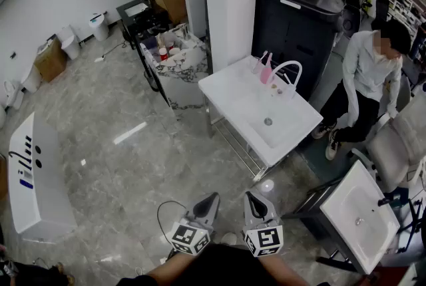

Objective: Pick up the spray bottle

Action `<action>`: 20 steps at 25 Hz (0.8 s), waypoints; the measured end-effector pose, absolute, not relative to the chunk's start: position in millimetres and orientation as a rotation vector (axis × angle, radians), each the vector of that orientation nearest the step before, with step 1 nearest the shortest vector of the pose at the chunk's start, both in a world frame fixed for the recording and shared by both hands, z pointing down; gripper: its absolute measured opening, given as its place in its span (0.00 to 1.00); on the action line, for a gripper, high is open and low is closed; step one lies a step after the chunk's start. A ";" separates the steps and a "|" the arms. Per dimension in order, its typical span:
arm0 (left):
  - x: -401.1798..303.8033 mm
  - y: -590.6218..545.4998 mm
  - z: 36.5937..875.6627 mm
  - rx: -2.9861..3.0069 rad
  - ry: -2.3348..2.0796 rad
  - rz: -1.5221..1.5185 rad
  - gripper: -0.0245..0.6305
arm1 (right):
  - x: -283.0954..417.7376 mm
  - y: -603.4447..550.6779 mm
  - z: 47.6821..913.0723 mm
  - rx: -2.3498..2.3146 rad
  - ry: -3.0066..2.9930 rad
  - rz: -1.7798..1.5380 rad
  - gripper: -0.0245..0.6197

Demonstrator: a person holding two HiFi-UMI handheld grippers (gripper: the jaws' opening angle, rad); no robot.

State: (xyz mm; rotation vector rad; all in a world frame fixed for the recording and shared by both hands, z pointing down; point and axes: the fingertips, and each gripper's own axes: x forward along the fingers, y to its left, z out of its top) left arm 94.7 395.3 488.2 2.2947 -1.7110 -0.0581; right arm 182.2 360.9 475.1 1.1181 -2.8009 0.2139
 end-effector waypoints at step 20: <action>19.6 255.2 512.1 2.418 -1.605 0.004 0.06 | 98.7 222.4 515.8 1.210 -2.735 0.360 0.04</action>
